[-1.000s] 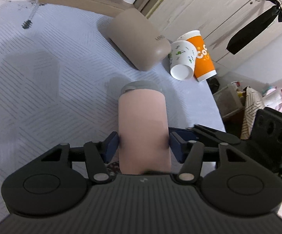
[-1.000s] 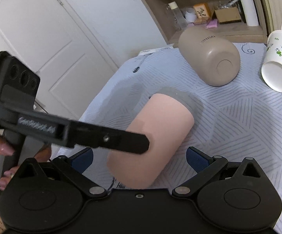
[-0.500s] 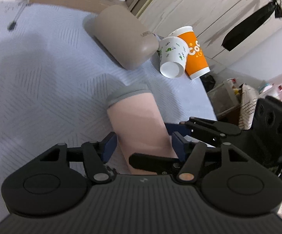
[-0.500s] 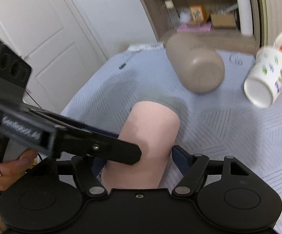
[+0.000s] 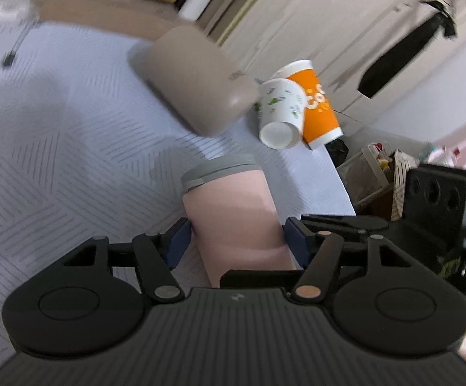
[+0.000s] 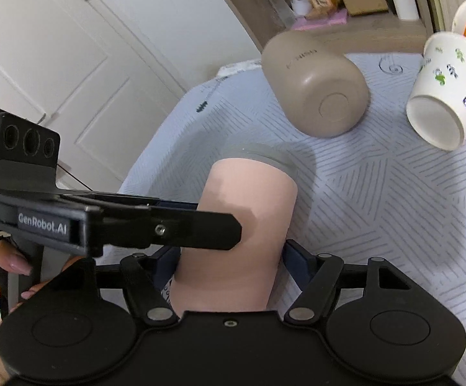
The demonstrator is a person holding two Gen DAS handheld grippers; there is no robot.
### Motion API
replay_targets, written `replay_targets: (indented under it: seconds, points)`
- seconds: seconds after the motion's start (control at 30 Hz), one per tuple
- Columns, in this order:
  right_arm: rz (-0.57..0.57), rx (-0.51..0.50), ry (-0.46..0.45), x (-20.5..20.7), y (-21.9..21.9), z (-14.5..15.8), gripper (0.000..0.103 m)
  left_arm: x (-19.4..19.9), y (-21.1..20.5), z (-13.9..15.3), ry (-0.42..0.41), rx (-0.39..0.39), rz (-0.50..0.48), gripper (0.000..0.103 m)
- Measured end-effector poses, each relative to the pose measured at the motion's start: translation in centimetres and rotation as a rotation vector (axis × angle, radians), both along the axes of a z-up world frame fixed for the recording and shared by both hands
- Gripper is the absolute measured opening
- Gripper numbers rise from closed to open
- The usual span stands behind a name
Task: Flip cup upright
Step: 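Lower the upright pink cup onto the cloth with the left gripper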
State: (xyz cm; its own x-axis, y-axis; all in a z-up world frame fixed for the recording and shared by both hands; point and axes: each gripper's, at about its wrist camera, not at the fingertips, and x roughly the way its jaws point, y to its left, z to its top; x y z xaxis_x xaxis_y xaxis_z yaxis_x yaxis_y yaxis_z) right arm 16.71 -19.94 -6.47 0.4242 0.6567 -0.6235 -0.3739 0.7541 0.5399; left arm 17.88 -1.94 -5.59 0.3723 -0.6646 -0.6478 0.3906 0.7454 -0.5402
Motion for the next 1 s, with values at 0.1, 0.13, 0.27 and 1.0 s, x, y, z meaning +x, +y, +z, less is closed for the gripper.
replay_targets:
  seconds: [0.1, 0.13, 0.27, 1.0]
  points:
    - [0.004, 0.009, -0.081, -1.6, 0.0, 0.7, 0.073, -1.8, 0.0, 1.3, -0.089, 0.02, -0.008, 0.062]
    - [0.006, 0.016, -0.109, -2.1, -0.2, 0.9, 0.071, -2.5, -0.1, 1.7, -0.118, 0.03, -0.011, 0.061]
    - [0.042, -0.013, -0.229, -4.5, 0.3, 1.9, 0.071, -5.2, -0.3, 3.2, -0.24, 0.068, -0.024, 0.059]
    - [0.028, -0.388, -0.659, -8.0, 4.4, 2.6, 0.07, -9.4, -1.8, 4.0, -0.552, 0.144, -0.018, 0.058]
